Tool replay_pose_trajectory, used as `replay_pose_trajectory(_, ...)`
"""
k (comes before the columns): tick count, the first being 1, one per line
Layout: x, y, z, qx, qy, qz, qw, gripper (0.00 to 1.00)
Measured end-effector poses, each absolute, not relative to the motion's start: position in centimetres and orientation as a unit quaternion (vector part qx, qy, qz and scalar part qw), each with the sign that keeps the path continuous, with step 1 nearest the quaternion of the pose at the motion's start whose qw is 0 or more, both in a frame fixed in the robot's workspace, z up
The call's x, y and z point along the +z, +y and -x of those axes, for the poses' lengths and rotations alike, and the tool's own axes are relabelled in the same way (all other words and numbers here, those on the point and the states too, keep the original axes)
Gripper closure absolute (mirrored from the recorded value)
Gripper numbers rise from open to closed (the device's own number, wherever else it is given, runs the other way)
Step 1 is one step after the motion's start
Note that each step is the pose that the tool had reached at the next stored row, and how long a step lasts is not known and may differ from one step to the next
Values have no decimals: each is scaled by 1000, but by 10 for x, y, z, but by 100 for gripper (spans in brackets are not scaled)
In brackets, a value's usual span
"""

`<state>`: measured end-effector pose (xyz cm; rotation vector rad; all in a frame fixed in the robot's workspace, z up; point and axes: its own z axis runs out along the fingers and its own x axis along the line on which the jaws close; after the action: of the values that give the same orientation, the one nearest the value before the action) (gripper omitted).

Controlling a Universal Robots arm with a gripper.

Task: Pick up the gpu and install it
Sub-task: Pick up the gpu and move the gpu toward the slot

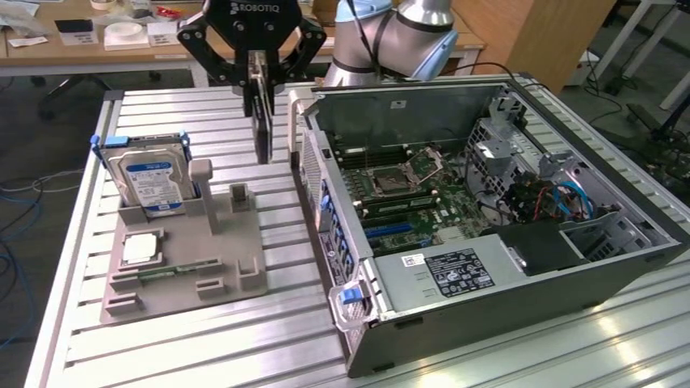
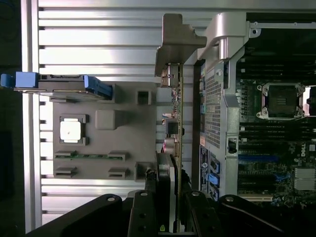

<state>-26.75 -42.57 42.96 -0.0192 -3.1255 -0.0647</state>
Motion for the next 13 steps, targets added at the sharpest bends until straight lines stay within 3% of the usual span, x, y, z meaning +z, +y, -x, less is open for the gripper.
replay_pose_trajectory(13,430,-426,248,-21,-1000,6,8,73)
